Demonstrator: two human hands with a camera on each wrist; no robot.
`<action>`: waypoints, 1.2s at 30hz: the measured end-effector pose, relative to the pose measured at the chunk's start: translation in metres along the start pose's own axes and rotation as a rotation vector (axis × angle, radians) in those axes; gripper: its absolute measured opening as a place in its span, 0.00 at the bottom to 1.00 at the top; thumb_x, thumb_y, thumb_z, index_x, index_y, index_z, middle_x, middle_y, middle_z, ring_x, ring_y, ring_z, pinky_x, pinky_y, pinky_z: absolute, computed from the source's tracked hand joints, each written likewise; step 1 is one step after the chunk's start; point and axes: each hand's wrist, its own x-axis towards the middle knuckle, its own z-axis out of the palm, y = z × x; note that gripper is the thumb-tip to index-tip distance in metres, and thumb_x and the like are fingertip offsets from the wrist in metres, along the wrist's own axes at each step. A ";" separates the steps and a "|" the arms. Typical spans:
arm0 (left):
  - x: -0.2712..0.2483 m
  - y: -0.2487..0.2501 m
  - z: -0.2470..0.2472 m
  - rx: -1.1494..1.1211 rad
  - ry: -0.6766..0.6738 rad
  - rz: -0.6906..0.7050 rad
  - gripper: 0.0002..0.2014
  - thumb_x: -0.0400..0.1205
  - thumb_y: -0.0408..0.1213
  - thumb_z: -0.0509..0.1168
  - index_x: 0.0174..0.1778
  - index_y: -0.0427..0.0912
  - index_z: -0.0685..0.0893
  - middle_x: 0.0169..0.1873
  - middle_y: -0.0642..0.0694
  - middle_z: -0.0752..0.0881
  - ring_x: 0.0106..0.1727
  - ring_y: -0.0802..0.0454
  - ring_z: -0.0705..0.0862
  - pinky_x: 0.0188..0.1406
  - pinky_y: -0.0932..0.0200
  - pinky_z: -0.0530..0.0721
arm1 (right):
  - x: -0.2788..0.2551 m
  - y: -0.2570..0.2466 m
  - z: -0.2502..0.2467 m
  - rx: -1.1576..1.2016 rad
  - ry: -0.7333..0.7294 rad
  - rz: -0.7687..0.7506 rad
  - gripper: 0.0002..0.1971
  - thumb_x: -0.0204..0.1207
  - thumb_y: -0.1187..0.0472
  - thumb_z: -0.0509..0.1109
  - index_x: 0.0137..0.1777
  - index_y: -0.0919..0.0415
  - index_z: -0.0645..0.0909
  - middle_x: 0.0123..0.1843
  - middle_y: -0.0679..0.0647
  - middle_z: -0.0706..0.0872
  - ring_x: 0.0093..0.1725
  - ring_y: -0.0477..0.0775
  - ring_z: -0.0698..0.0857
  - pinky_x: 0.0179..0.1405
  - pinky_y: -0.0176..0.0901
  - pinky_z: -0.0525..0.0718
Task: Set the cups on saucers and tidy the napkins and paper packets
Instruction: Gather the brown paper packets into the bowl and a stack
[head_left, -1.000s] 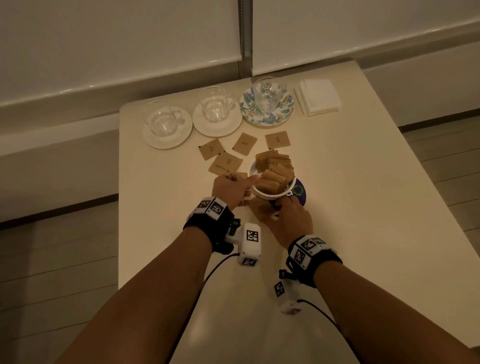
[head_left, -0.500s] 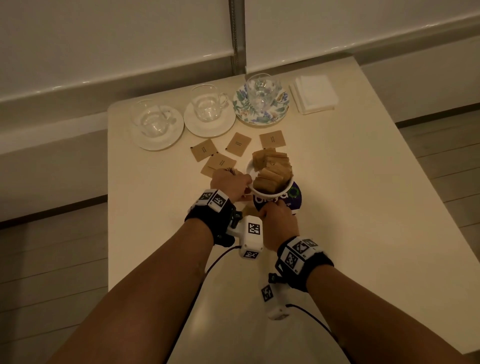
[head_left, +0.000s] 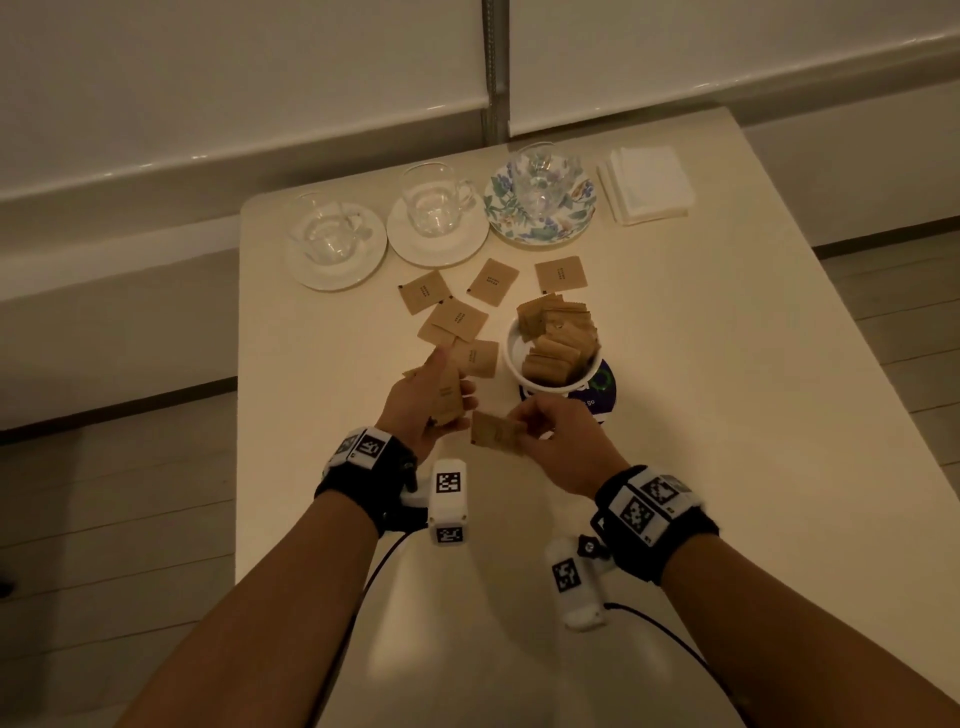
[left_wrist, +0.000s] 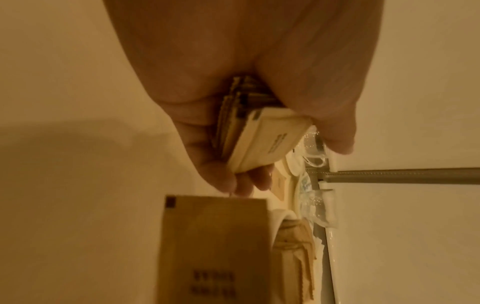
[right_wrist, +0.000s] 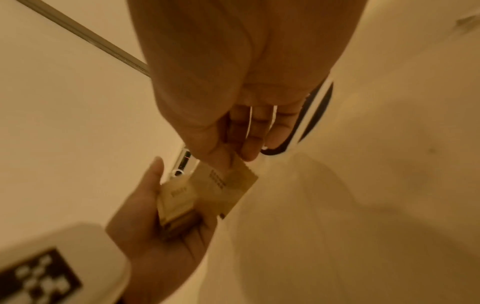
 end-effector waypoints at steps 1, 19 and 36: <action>-0.003 -0.002 -0.005 0.000 0.005 -0.019 0.26 0.80 0.64 0.62 0.48 0.42 0.86 0.36 0.45 0.88 0.34 0.51 0.86 0.30 0.57 0.82 | -0.001 -0.005 -0.002 0.006 0.001 -0.035 0.09 0.75 0.66 0.74 0.45 0.49 0.83 0.41 0.43 0.86 0.41 0.38 0.83 0.40 0.24 0.80; -0.035 -0.010 0.016 -0.126 -0.158 -0.131 0.13 0.81 0.51 0.68 0.45 0.43 0.84 0.36 0.42 0.89 0.36 0.46 0.89 0.31 0.55 0.87 | -0.004 -0.042 -0.011 -0.253 0.058 -0.353 0.10 0.76 0.66 0.66 0.53 0.60 0.88 0.48 0.46 0.85 0.49 0.42 0.81 0.51 0.35 0.82; -0.027 -0.006 0.016 -0.361 -0.221 -0.140 0.17 0.77 0.51 0.65 0.52 0.41 0.86 0.38 0.42 0.90 0.37 0.47 0.90 0.32 0.56 0.88 | 0.025 -0.052 0.017 -0.013 -0.076 -0.328 0.09 0.83 0.57 0.65 0.61 0.54 0.80 0.54 0.47 0.85 0.53 0.44 0.84 0.55 0.44 0.86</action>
